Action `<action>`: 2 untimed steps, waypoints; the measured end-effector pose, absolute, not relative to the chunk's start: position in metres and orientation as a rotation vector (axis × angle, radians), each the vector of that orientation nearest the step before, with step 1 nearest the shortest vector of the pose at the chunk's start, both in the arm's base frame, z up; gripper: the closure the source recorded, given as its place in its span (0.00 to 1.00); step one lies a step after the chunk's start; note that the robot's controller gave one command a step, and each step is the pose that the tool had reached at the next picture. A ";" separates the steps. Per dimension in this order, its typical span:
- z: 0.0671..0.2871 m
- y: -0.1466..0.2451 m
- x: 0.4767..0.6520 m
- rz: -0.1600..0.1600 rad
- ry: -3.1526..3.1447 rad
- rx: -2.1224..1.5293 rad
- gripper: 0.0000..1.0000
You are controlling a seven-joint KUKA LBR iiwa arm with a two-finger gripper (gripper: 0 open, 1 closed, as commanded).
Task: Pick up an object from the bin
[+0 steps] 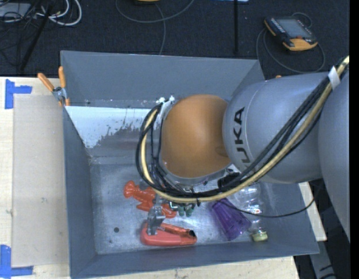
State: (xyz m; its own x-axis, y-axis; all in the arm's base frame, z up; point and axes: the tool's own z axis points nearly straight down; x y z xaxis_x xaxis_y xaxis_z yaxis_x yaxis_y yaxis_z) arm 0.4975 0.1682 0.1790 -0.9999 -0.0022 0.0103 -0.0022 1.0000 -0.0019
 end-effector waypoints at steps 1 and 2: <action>0.183 0.167 0.500 0.001 -3.139 -0.003 0.00; 0.122 0.137 0.547 -0.003 -3.143 -0.126 0.00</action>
Offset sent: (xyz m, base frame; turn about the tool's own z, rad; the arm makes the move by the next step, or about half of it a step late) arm 0.0844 -0.0582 -0.1090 0.1448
